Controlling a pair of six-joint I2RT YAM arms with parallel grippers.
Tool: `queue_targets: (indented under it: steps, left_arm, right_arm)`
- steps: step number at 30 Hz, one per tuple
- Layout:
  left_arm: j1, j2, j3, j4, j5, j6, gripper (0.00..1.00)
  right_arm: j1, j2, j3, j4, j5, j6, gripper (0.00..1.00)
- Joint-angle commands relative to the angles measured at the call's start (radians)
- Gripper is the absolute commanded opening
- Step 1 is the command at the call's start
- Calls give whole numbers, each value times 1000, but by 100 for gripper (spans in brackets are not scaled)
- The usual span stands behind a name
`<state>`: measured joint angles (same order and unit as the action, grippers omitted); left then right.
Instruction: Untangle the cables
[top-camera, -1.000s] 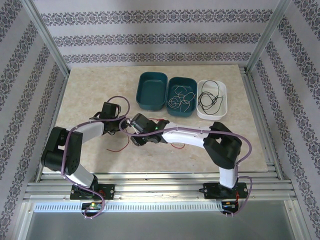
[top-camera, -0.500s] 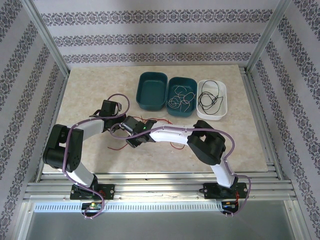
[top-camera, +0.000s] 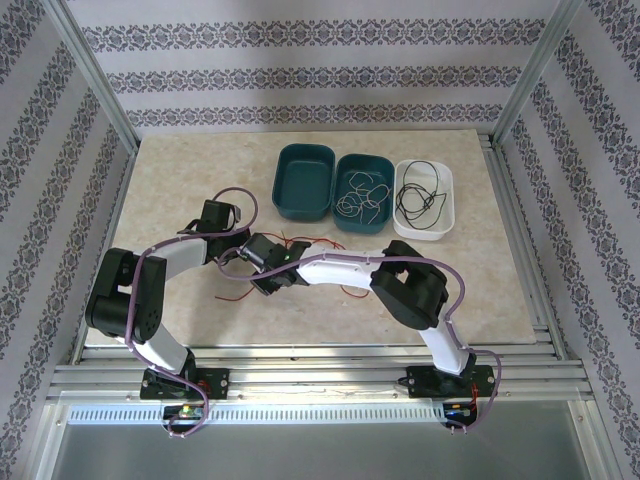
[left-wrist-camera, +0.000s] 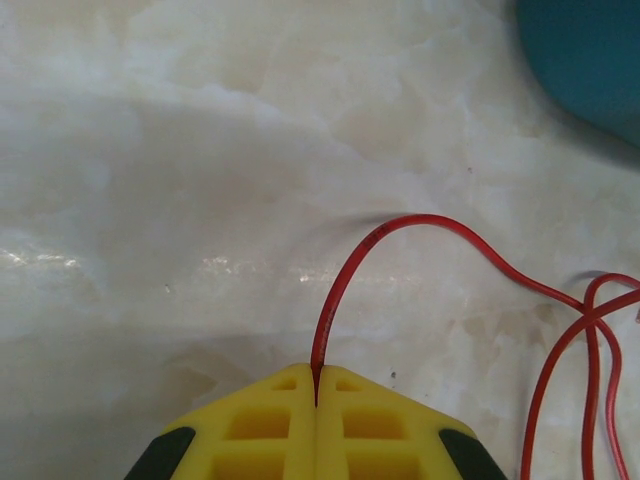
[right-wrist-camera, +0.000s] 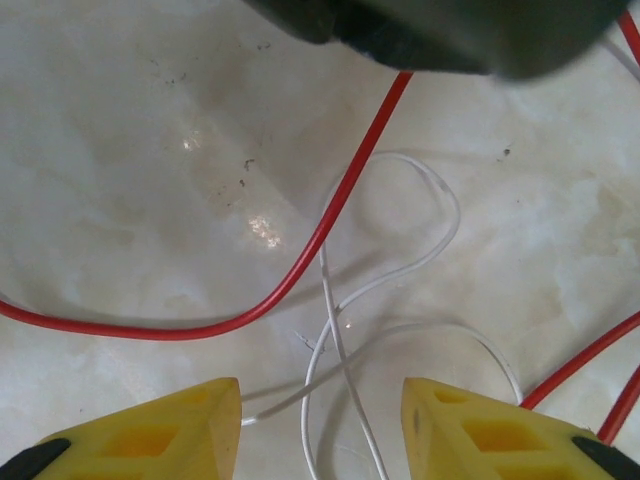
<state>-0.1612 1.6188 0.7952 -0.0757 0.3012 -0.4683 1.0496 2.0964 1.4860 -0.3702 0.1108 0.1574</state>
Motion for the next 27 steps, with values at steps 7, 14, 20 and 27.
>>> queue_targets:
  steps: [7,14,20,27]
  left_arm:
    - [15,-7,12,-10,13,31,3]
    - [22,-7,13,-18,0,36,3]
    - [24,-6,11,-7,18,25,3]
    - [23,-11,0,-4,21,19,3]
  right_arm:
    - [-14,-21,-92,-31,-2,19,46]
    - [-24,8,-88,-30,-3,26,43]
    - [-50,30,-97,-13,-74,44,31]
    - [-61,1,-104,-10,-111,45,2]
